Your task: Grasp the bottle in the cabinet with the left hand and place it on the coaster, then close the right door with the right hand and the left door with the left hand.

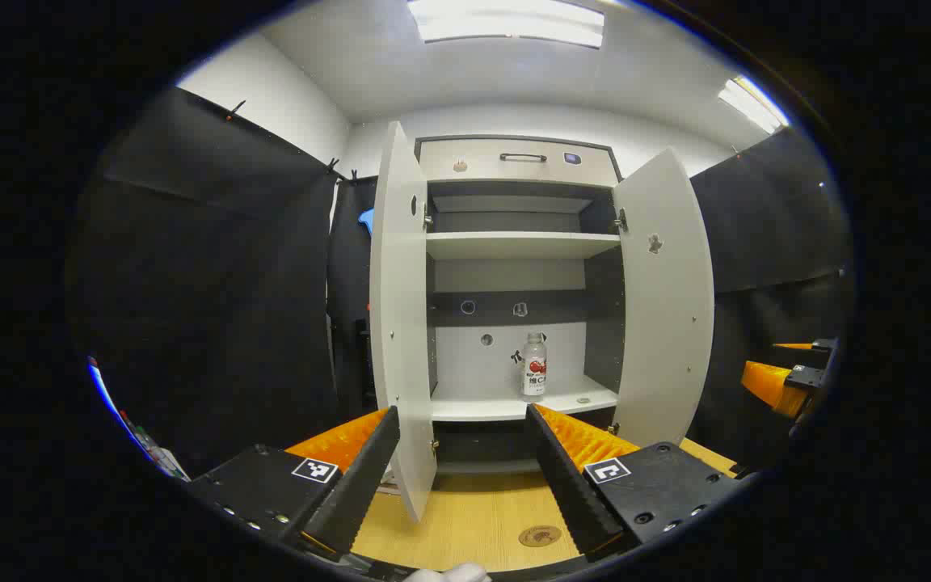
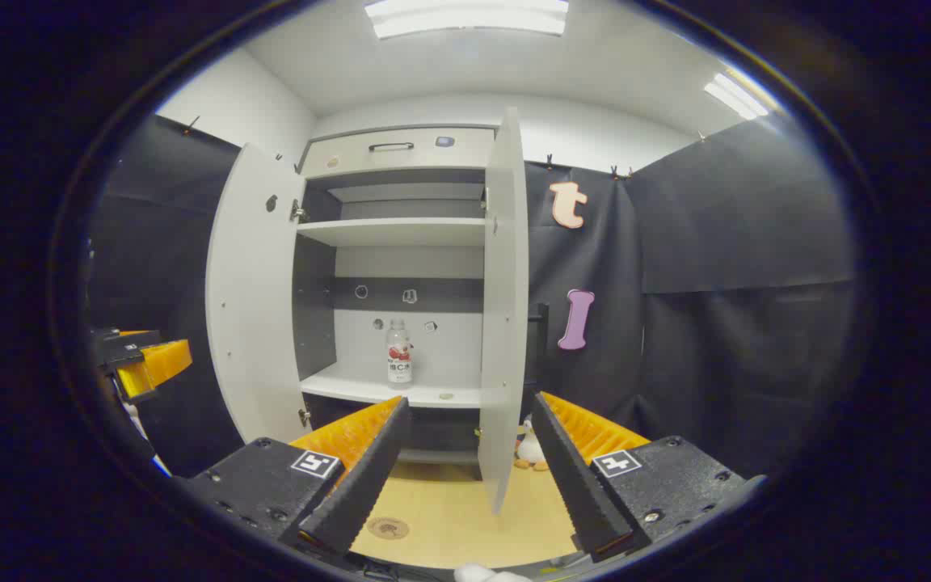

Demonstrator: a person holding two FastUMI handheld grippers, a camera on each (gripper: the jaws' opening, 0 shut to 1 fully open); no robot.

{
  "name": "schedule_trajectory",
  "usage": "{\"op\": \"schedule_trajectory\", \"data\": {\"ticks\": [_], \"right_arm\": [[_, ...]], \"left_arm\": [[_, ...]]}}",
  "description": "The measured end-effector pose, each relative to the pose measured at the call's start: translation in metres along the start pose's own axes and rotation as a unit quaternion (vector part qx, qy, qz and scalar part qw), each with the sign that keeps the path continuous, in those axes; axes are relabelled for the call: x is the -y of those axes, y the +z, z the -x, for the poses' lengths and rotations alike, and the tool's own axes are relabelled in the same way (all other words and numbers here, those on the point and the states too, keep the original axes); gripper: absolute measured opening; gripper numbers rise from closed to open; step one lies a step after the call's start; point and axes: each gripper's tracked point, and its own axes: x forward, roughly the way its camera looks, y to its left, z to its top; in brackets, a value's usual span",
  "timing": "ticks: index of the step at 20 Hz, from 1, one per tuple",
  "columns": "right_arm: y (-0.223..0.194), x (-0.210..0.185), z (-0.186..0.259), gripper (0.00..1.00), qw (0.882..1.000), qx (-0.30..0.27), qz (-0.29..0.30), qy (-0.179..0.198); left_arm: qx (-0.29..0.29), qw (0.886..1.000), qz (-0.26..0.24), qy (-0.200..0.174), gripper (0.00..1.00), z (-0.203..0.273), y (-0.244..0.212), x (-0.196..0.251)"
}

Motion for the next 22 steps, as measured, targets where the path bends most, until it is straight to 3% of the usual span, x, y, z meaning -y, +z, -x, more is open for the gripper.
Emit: {"op": "schedule_trajectory", "data": {"ticks": [13, 22], "right_arm": [[0.003, 0.004, -0.008, 0.99, 1.0, 0.005, -0.008, 0.007], [-0.004, 0.016, -0.024, 0.99, 1.0, -0.012, -0.01, 0.014]], "left_arm": [[-0.007, 1.0, -0.012, 0.01, 0.95, 0.0, -0.003, 0.004], [-0.002, 1.0, -0.012, -0.006, 0.94, -0.049, -0.003, 0.04]]}}
